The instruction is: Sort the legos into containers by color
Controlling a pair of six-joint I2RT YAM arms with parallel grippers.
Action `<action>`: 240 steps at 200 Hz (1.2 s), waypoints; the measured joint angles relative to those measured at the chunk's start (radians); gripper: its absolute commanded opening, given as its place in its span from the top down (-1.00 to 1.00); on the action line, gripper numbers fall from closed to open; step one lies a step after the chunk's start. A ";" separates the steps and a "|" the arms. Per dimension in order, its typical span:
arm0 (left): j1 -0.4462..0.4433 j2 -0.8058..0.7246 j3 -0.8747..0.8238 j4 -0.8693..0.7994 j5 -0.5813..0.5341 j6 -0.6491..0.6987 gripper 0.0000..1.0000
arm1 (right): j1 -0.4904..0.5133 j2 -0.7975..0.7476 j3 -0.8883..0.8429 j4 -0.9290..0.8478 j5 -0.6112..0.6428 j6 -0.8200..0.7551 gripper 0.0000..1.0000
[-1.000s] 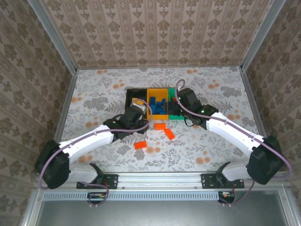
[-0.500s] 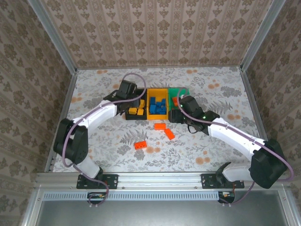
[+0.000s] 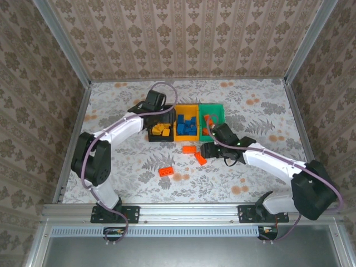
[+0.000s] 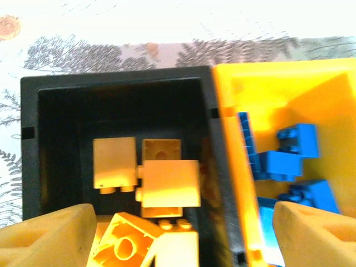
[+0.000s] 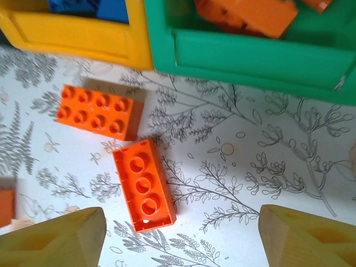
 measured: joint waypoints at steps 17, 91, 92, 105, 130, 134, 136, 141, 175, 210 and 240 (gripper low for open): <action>-0.032 -0.077 -0.007 0.001 0.004 0.006 -0.99 | 0.024 0.054 0.000 0.002 0.000 -0.009 -0.48; -0.190 -0.512 -0.280 -0.019 -0.051 -0.006 -1.00 | 0.100 0.256 0.082 -0.003 0.040 -0.047 -0.34; -0.190 -0.515 -0.284 -0.020 -0.053 -0.007 -1.00 | 0.101 0.259 0.085 -0.003 0.041 -0.049 -0.34; -0.193 -0.561 -0.355 -0.042 -0.075 -0.024 -0.99 | 0.109 0.282 0.106 -0.008 0.054 -0.054 -0.30; -0.193 -0.650 -0.479 -0.090 -0.115 -0.060 -1.00 | 0.119 0.324 0.135 -0.019 0.068 -0.063 -0.16; -0.193 -0.662 -0.492 -0.095 -0.121 -0.064 -1.00 | 0.121 0.331 0.137 -0.020 0.068 -0.067 -0.13; -0.193 -0.669 -0.499 -0.099 -0.124 -0.068 -1.00 | 0.122 0.333 0.138 -0.021 0.069 -0.067 -0.11; -0.193 -0.685 -0.515 -0.108 -0.131 -0.075 -1.00 | 0.124 0.340 0.141 -0.026 0.078 -0.071 -0.08; -0.193 -0.753 -0.579 -0.146 -0.162 -0.106 -1.00 | 0.125 0.349 0.150 -0.044 0.108 -0.073 0.26; -0.193 -0.764 -0.612 -0.157 -0.162 -0.116 -1.00 | 0.125 0.327 0.137 -0.036 0.093 -0.074 0.42; -0.193 -0.763 -0.634 -0.152 -0.156 -0.116 -1.00 | 0.130 0.244 0.116 -0.050 0.056 -0.074 0.45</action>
